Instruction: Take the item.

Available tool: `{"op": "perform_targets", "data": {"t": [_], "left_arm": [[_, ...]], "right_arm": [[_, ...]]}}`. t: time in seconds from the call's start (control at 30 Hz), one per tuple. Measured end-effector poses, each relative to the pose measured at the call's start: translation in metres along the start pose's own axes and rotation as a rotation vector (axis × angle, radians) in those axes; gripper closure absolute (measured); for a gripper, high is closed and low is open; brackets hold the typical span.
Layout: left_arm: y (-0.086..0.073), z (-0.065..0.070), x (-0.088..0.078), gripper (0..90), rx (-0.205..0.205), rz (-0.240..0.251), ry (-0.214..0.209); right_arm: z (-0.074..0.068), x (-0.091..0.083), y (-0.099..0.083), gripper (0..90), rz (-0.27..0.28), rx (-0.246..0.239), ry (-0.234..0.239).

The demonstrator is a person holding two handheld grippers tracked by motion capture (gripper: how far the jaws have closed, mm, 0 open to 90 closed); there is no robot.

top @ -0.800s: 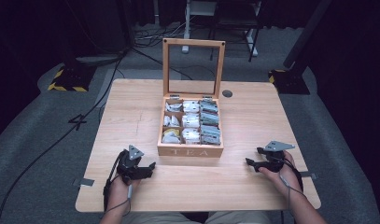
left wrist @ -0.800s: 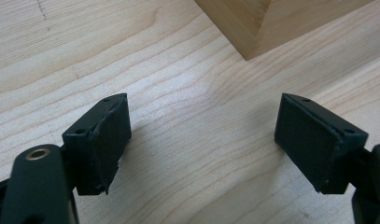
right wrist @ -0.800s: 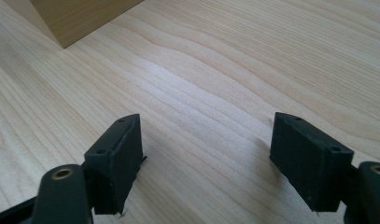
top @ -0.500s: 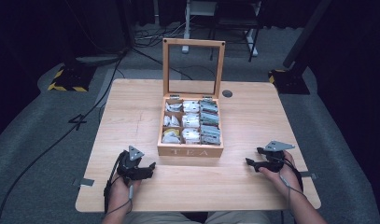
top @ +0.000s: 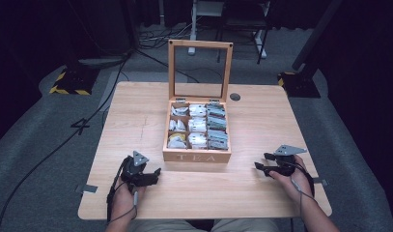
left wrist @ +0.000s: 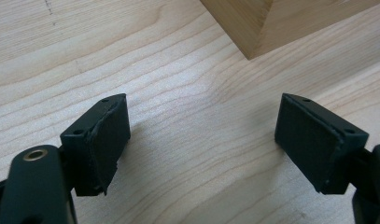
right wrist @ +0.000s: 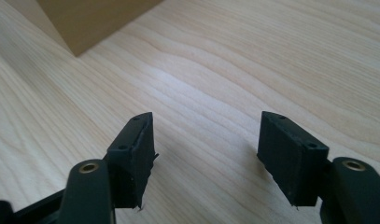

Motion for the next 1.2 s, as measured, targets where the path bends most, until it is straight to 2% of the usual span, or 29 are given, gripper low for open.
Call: {"op": "perform_targets", "data": {"t": [0.1,0.3,0.43,0.7,0.73,0.83,0.93,0.97,1.0,1.03,1.1,1.13,1.17,1.2], "left_arm": [[0.000,0.000,0.000,18.5,-0.001,-0.002,-0.002],[0.002,-0.002,0.004,15.4,-0.003,-0.005,-0.008],[0.002,-0.002,0.004,15.4,-0.002,-0.005,-0.008],[0.002,-0.002,0.003,15.4,-0.005,-0.009,-0.001],[0.002,-0.001,0.003,15.4,-0.008,-0.009,0.001],[0.002,-0.001,0.002,15.5,-0.012,-0.011,0.009],[0.001,0.000,0.002,15.5,-0.024,-0.011,0.015],[0.001,0.000,0.002,15.5,-0.026,-0.011,0.018],[0.000,0.000,0.001,15.4,-0.035,-0.014,0.026],[0.000,0.000,0.001,15.4,-0.035,-0.014,0.026],[0.000,0.002,0.000,15.4,-0.048,-0.018,0.037],[0.000,0.002,0.000,15.4,-0.048,-0.018,0.037],[0.000,0.002,0.000,15.4,-0.053,-0.019,0.040],[-0.001,0.002,0.000,15.4,-0.058,-0.020,0.042]], "right_arm": [[-0.004,-0.006,0.006,40.8,0.009,0.015,0.031],[-0.018,-0.020,0.028,43.4,0.032,0.006,0.084],[-0.027,-0.024,0.044,44.5,0.038,-0.005,0.111],[-0.041,-0.025,0.068,47.9,0.061,-0.025,0.137],[-0.047,-0.025,0.076,47.8,0.069,-0.033,0.151],[-0.051,-0.024,0.081,47.6,0.068,-0.044,0.154],[-0.063,-0.021,0.093,47.8,0.058,-0.063,0.176],[-0.063,-0.021,0.093,47.8,0.058,-0.063,0.176],[-0.070,-0.018,0.099,48.3,0.052,-0.077,0.184],[-0.070,-0.018,0.099,48.3,0.052,-0.077,0.184],[-0.080,-0.013,0.108,49.0,0.043,-0.103,0.197],[-0.080,-0.013,0.108,49.0,0.043,-0.103,0.197],[-0.087,-0.010,0.116,49.5,0.042,-0.121,0.206],[-0.087,-0.010,0.116,49.5,0.042,-0.121,0.206]]}}
Point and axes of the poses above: each handheld gripper's, and its own axes: x roughly forward along the jaws, y roughly out of its top, z roughly to its right, the point moved 6 cm from there along x, roughly forward along the jaws, and after that the axes turned 15 degrees about x, right-handed, at the moved point
